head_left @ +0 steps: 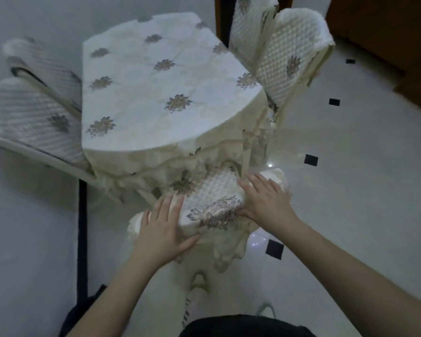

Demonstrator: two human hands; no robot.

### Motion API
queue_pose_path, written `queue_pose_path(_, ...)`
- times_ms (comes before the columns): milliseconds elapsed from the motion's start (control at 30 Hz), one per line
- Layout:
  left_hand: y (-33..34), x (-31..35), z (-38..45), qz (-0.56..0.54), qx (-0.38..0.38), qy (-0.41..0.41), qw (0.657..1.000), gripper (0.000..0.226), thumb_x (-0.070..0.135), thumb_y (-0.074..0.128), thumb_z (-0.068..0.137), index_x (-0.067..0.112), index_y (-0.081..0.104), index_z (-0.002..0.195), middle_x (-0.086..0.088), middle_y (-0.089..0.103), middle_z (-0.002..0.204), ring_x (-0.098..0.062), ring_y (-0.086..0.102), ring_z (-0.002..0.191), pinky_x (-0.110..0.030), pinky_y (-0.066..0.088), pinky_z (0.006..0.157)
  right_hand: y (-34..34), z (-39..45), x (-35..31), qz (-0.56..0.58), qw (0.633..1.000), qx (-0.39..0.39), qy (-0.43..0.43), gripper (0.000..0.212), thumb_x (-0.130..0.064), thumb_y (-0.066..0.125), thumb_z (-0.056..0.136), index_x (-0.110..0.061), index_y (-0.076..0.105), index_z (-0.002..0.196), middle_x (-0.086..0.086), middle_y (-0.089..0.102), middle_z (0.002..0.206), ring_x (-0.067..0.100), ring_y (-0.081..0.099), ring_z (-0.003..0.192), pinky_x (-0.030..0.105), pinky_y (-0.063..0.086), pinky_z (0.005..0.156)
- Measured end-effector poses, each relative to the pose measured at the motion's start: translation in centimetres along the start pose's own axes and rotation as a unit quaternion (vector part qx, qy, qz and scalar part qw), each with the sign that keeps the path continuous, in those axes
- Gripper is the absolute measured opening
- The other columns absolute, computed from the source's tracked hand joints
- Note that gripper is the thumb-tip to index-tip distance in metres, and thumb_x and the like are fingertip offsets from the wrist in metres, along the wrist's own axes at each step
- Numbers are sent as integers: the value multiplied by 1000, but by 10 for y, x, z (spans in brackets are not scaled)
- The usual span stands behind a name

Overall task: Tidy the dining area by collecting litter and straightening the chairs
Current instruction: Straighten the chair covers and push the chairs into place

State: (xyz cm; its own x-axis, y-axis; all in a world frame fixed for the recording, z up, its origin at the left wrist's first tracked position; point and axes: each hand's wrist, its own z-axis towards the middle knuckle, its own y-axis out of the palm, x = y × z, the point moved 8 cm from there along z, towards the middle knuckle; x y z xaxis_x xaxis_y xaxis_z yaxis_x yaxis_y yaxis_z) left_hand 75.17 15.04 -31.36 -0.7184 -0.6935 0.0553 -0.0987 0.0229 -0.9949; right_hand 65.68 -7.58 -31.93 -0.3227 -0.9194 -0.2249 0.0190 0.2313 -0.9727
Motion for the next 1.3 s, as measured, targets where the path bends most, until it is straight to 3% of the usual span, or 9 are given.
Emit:
queue_pose_path(233, 24, -23, -18, -29, 21, -94, 995, 83, 62, 64, 77, 24, 37, 145, -3, 48, 141, -24, 42, 131, -43, 35, 103, 19, 8, -8, -2, 998, -48, -51, 68, -53, 45, 92, -23, 20, 149, 3, 21, 157, 23, 12, 146, 50, 8, 115)
queue_pose_path(467, 32, -40, 7, -84, 27, -126, 988, 59, 49, 79, 65, 21, 61, 114, -5, 66, 109, -28, 60, 104, -41, 42, 86, 24, 25, -3, -10, 995, -85, -43, 55, -45, 56, 91, -26, 35, 139, 8, 41, 143, 27, 27, 137, 65, 14, 110)
queue_pose_path(533, 34, -43, 14, -80, 9, -120, 990, 53, 47, 78, 68, 19, 62, 109, -8, 68, 103, -30, 62, 97, -40, 44, 78, 23, 29, -2, -15, 995, -90, -40, 50, -28, 60, 92, -27, 37, 136, 10, 43, 140, 28, 30, 135, 65, 14, 110)
queue_pose_path(633, 33, -46, 22, -55, -10, -114, 992, 51, 51, 76, 71, 19, 63, 109, -6, 69, 98, -29, 62, 92, -36, 43, 70, 21, 30, -2, -18, 995, -91, -38, 67, -2, 65, 80, -25, 37, 136, 11, 42, 140, 29, 30, 135, 66, 13, 109)
queue_pose_path(733, 31, -46, 26, -15, -15, -100, 995, 47, 54, 73, 73, 21, 63, 105, -4, 69, 96, -28, 63, 92, -33, 38, 65, 22, 31, -2, -4, 995, -96, -36, 62, -17, 71, 80, -26, 40, 134, 11, 43, 139, 29, 30, 135, 65, 11, 109)
queue_pose_path(867, 33, -40, 31, 18, -20, -73, 997, 44, 58, 70, 75, 23, 60, 101, -3, 68, 95, -29, 63, 89, -32, 36, 62, 21, 33, 7, -7, 995, -98, -28, 53, -39, 61, 88, -29, 39, 136, 9, 43, 139, 27, 30, 136, 62, 11, 111)
queue_pose_path(1000, 32, -36, 33, 31, -11, -61, 998, 46, 58, 70, 75, 26, 58, 106, -4, 69, 92, -30, 64, 85, -32, 34, 60, 17, 35, 13, -23, 995, -85, -36, 54, -36, 66, 85, -26, 43, 133, 7, 48, 135, 28, 37, 130, 57, 21, 109)
queue_pose_path(1100, 36, -37, 32, 37, -24, -63, 997, 46, 59, 69, 76, 27, 57, 107, -4, 70, 93, -30, 65, 86, -32, 33, 60, 10, 38, 35, -48, 997, -65, -8, 53, -33, 74, 78, -15, 53, 123, 11, 57, 122, 31, 49, 116, 44, 41, 93)
queue_pose_path(1300, 36, -35, 30, 52, -38, -40, 997, 45, 58, 66, 79, 29, 56, 112, -4, 69, 97, -28, 65, 89, -32, 36, 60, 4, 43, 41, -107, 993, -49, 0, 38, -21, 73, 79, -4, 57, 109, 18, 62, 108, 32, 57, 102, 40, 43, 81)
